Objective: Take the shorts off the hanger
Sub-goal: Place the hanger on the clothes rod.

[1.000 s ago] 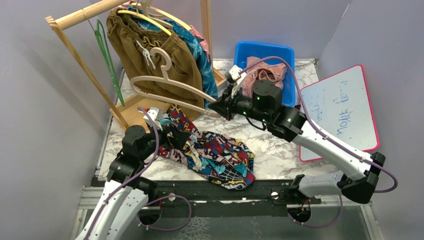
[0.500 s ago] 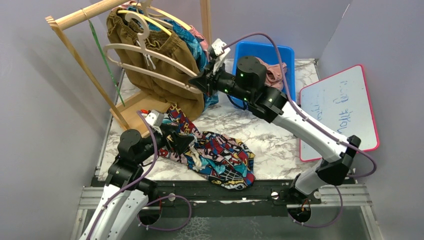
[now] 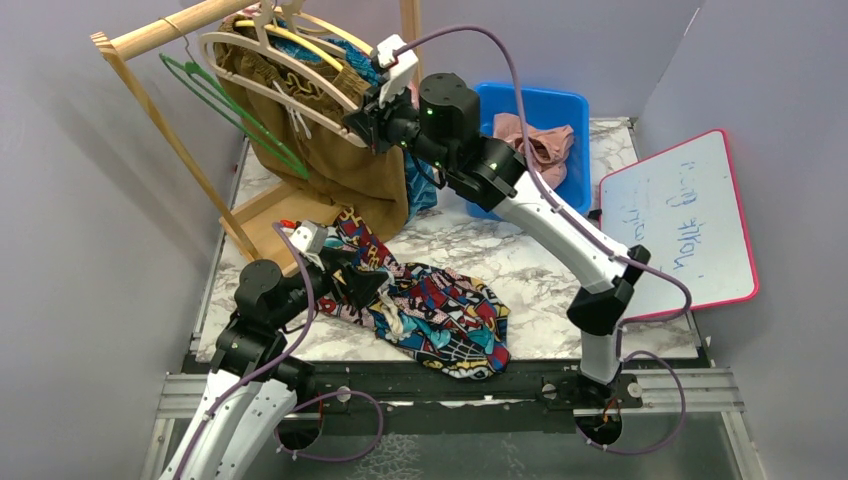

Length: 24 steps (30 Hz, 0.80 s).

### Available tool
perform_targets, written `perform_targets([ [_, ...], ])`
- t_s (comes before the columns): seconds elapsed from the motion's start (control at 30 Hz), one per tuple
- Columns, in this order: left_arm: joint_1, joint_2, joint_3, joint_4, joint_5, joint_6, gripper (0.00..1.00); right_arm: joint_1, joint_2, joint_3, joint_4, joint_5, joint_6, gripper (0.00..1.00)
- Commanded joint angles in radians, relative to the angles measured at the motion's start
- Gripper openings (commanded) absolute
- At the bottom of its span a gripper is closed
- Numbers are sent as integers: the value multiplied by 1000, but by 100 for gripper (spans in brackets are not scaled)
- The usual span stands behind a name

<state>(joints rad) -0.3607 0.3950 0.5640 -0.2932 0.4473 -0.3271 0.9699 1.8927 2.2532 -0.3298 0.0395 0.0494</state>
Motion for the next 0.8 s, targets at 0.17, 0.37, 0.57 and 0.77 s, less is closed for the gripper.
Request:
perform_targets([
  [0.17,4,-11,-3,17,-18,15,99,44,99,161,-84,40,-90,1],
  [0.37,4,-8,-4,14,-20,15,99,50,135,176,-64,62,-134,1],
  [0.57,5,-8,-3,14,-24,14,99,50,200,205,21,113,-151,1],
  [0.77,4,-11,-3,12,-26,14,99,50,224,219,77,122,-139,1],
])
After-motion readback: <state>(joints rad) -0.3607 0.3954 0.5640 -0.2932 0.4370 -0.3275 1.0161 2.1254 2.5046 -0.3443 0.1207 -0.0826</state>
